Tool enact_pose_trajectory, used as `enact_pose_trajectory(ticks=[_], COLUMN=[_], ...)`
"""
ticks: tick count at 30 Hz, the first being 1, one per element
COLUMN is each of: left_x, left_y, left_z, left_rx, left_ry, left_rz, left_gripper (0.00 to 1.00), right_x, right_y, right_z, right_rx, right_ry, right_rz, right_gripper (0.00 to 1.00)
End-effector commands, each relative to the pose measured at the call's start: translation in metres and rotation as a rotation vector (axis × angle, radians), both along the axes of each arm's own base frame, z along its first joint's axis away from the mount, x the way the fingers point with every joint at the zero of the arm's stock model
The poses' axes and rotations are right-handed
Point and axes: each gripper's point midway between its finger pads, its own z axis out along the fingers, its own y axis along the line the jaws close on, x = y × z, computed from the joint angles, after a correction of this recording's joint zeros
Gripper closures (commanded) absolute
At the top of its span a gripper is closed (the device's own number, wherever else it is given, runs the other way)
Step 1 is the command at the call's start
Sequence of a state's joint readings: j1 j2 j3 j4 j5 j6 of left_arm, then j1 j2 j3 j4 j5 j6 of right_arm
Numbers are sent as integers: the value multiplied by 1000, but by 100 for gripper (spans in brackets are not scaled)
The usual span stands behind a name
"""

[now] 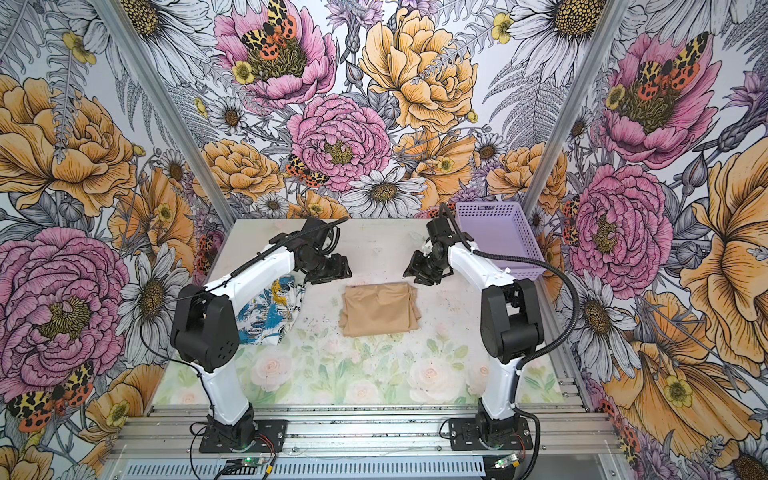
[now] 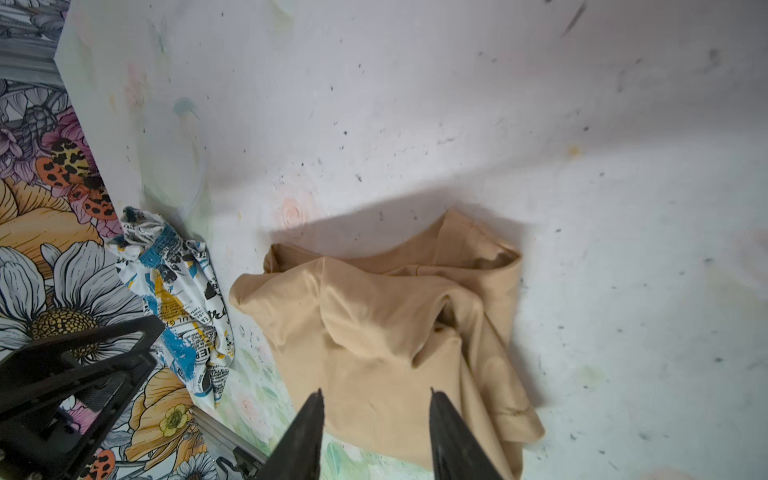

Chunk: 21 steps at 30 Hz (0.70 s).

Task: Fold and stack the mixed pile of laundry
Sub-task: 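Lay the folded edge down and open both grippers over the shirt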

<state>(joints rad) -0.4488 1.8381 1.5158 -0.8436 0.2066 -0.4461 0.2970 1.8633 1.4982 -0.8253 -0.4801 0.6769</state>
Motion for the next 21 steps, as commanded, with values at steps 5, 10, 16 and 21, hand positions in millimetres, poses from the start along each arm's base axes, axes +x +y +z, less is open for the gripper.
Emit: enact_pose_trajectory(ticks=[5, 10, 16, 21], left_x=[-4, 17, 30, 32], left_y=[-41, -33, -19, -9], left_z=[-27, -51, -84, -101], left_rx=[-61, -32, 11, 44], left_ry=[22, -14, 12, 30], left_rz=[-45, -9, 30, 48], left_gripper=[30, 33, 35, 35], right_x=[3, 22, 42, 43], right_y=[42, 27, 8, -3], right_z=[-17, -47, -77, -95], right_rx=[65, 6, -49, -75], right_ry=[-1, -11, -3, 26], right_rz=[42, 4, -27, -38], right_gripper=[56, 57, 59, 60])
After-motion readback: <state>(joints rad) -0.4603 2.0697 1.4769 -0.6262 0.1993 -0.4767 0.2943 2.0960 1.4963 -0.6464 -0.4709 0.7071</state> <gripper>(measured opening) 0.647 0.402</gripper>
